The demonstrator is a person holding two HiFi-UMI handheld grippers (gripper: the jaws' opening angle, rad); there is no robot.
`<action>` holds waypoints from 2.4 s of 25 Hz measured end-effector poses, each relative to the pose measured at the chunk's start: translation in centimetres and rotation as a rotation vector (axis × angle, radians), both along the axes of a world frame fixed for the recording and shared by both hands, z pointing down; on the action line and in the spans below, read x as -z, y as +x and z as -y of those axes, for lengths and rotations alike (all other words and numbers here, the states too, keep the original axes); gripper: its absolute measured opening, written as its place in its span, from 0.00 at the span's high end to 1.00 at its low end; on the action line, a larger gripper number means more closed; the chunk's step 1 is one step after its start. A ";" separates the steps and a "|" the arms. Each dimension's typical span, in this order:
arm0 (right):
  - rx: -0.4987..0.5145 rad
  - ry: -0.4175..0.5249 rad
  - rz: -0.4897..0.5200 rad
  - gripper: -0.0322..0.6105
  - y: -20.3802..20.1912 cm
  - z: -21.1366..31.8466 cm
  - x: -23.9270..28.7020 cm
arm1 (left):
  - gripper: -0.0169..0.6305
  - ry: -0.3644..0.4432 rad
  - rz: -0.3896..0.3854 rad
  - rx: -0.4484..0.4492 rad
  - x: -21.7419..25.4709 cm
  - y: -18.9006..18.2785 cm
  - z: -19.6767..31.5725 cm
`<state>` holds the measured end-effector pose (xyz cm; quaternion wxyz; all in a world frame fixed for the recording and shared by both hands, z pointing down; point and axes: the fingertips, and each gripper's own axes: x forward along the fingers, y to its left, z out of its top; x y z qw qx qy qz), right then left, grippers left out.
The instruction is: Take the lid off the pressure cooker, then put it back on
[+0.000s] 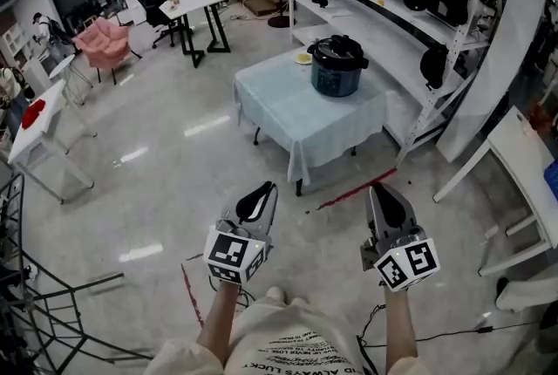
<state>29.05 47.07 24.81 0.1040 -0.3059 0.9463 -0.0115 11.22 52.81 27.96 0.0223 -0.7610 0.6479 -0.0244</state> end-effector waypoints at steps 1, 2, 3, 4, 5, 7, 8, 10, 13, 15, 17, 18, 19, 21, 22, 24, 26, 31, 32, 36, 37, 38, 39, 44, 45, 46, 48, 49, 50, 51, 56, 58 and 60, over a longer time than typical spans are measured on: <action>-0.005 -0.002 -0.003 0.92 0.0 0.1 -0.1 | 0.93 0.004 0.001 0.002 0.1 0.0 -0.1; -0.010 -0.004 -0.006 0.87 0.1 0.2 -0.1 | 0.93 0.008 0.003 0.005 0.2 0.1 -0.1; -0.014 -0.005 -0.007 0.83 0.1 0.3 -0.2 | 0.93 0.013 0.002 0.009 0.3 0.1 -0.2; -0.016 -0.006 -0.003 0.80 0.2 0.3 -0.2 | 0.91 0.018 -0.001 0.014 0.3 0.1 -0.2; -0.017 -0.006 0.002 0.76 0.1 0.4 -0.3 | 0.86 0.023 -0.006 0.018 0.3 0.0 -0.2; -0.013 -0.006 0.012 0.67 0.0 0.4 -0.3 | 0.77 0.034 -0.016 0.026 0.4 -0.1 -0.2; -0.010 -0.007 0.014 0.62 -0.1 0.5 -0.4 | 0.74 0.042 -0.019 0.028 0.5 -0.1 -0.2; -0.005 -0.012 0.016 0.53 -0.3 0.6 -0.6 | 0.67 0.060 -0.026 0.031 0.7 -0.2 0.0; -0.005 -0.020 0.018 0.50 -0.4 0.8 -1.1 | 0.57 0.070 -0.028 0.029 0.6 -0.2 0.4; -0.003 -0.023 0.022 0.49 -0.6 1.1 -1.1 | 0.56 0.065 -0.022 0.026 0.5 -0.2 0.7; 0.001 -0.024 0.024 0.49 -0.8 1.6 -1.0 | 0.55 0.056 -0.019 0.023 0.3 -0.3 1.2; 0.003 -0.026 0.025 0.49 -0.9 2.0 -1.1 | 0.54 0.053 -0.016 0.021 0.2 -0.4 1.6; 0.005 -0.029 0.027 0.49 -1.1 2.4 -1.2 | 0.54 0.050 -0.014 0.020 0.1 -0.4 2.1; 0.010 -0.041 0.029 0.49 -1.5 3.3 -1.6 | 0.54 0.042 -0.006 0.017 -0.3 -0.8 3.0; 0.013 -0.049 0.030 0.49 -1.9 3.8 -1.8 | 0.54 0.038 -0.004 0.015 -0.5 -1.0 3.4; 0.014 -0.060 0.028 0.49 -2.5 4.9 -2.3 | 0.54 0.032 -0.004 0.012 -1.0 -1.7 4.6; 0.013 -0.063 0.019 0.49 -3.3 6.4 -2.6 | 0.54 0.032 -0.009 0.009 -1.3 -2.5 6.3; -0.003 -0.080 0.012 0.49 -5.7 11.5 -3.5 | 0.54 0.021 -0.019 -0.013 -2.0 -4.9 12.1; -0.009 -0.084 0.010 0.49 -6.2 12.7 -3.7 | 0.54 0.019 -0.019 -0.022 -2.1 -5.4 13.4; -0.032 -0.103 0.008 0.49 -8.9 17.5 -4.1 | 0.54 0.004 -0.015 -0.061 -2.2 -7.7 18.7; -0.037 -0.105 0.008 0.49 -9.6 18.6 -4.1 | 0.54 0.000 -0.015 -0.071 -2.3 -8.3 19.9; -0.044 -0.106 0.008 0.49 -10.2 19.6 -4.1 | 0.54 -0.003 -0.015 -0.081 -2.3 -8.9 21.2; -0.051 -0.108 0.008 0.49 -10.8 20.7 -4.0 | 0.54 -0.005 -0.016 -0.091 -2.3 -9.4 22.4; -0.098 -0.116 0.006 0.49 -13.3 25.8 -3.9 | 0.54 -0.018 -0.020 -0.141 -2.3 -11.8 28.3; -0.105 -0.117 0.006 0.49 -13.7 26.7 -3.9 | 0.54 -0.020 -0.021 -0.148 -2.4 -12.3 29.3; -0.111 -0.118 0.005 0.49 -14.2 27.6 -3.9 | 0.54 -0.022 -0.021 -0.155 -2.4 -12.8 30.3; -0.125 -0.118 0.004 0.49 -15.0 29.2 -4.0 | 0.54 -0.022 -0.018 -0.170 -2.4 -13.6 32.1; -0.133 -0.118 0.005 0.49 -15.3 30.0 -4.0 | 0.54 -0.021 -0.016 -0.178 -2.4 -13.9 33.0; -0.139 -0.118 0.007 0.49 -15.5 30.7 -4.0 | 0.54 -0.020 -0.013 -0.186 -2.3 -14.1 33.8; -0.144 -0.118 0.010 0.49 -15.8 31.3 -4.0 | 0.54 -0.019 -0.010 -0.192 -2.3 -14.3 34.6; -0.156 -0.127 0.024 0.49 -16.8 33.9 -4.3 | 0.54 -0.013 -0.009 -0.222 -2.1 -15.2 37.6; -0.164 -0.127 0.021 0.49 -16.9 34.6 -4.4 | 0.54 -0.016 -0.009 -0.236 -2.3 -15.3 38.6; -0.176 -0.126 0.018 0.49 -17.0 35.1 -4.7 | 0.54 -0.021 -0.010 -0.249 -2.6 -15.3 39.3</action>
